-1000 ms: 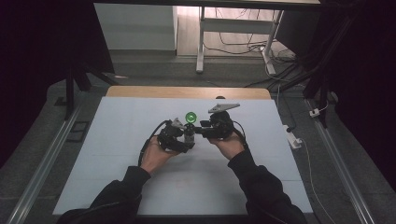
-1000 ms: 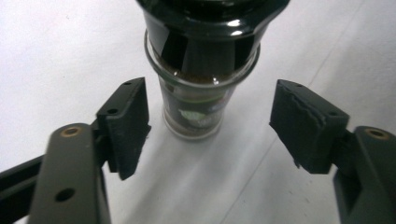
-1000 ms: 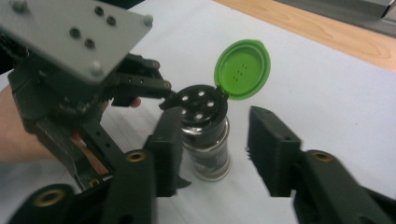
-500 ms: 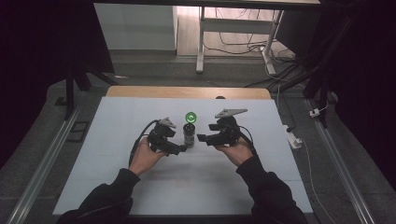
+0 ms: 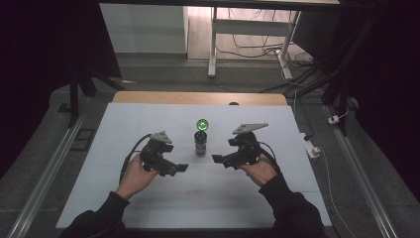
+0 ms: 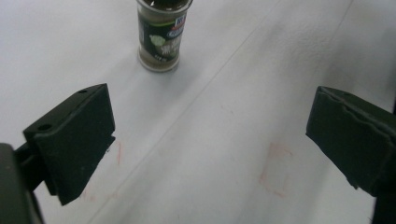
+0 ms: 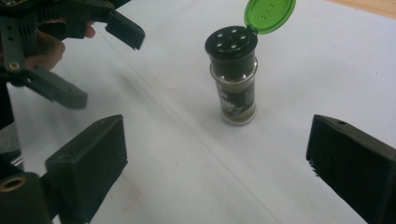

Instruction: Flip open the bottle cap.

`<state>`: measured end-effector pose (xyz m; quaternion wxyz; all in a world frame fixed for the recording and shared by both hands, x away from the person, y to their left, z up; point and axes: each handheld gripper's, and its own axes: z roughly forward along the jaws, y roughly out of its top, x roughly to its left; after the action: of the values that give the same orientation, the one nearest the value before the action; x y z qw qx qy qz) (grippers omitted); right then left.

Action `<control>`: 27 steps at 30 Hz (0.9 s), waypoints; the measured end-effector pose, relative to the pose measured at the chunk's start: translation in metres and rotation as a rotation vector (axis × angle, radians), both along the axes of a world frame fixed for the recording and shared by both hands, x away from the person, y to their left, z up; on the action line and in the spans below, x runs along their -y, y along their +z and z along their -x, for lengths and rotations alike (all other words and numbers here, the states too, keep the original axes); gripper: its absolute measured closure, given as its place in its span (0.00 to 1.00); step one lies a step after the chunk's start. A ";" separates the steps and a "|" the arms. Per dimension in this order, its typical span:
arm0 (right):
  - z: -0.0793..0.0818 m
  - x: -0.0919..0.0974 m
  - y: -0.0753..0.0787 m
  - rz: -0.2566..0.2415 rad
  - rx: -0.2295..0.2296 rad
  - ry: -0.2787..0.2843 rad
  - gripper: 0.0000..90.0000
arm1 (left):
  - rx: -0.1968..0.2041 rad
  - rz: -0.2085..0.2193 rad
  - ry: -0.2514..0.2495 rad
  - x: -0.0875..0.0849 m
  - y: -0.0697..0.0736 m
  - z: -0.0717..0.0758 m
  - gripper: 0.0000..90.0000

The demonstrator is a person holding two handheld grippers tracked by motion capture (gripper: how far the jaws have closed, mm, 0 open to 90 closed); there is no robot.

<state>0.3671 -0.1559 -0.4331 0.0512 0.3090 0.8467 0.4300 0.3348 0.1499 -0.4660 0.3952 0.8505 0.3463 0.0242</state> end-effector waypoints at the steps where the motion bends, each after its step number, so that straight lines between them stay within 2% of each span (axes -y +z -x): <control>1: 0.002 0.001 0.000 -0.003 -0.003 -0.001 0.05 | -0.007 0.011 0.002 -0.004 0.000 0.002 0.02; 4: 0.009 0.007 0.001 -0.004 0.011 -0.006 0.02 | -0.023 0.027 0.001 -0.015 -0.001 0.010 0.00; 7: 0.016 0.014 0.001 0.008 0.042 -0.009 0.00 | -0.013 0.021 0.018 -0.024 -0.001 0.020 0.00; 11: 0.026 0.025 -0.001 0.023 0.070 -0.022 0.00 | 0.001 0.036 0.049 -0.039 0.000 0.033 0.00; 21: 0.047 0.062 -0.006 0.023 0.081 -0.085 0.00 | 0.035 0.067 0.128 -0.076 -0.002 0.073 0.00; 27: 0.062 0.090 -0.006 0.007 0.087 -0.159 0.00 | 0.044 0.075 0.187 -0.100 -0.006 0.096 0.00</control>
<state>0.3048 -0.2458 -0.4390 0.1228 0.3562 0.8179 0.4348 0.2387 0.2498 -0.4716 0.4300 0.7983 0.4163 0.0668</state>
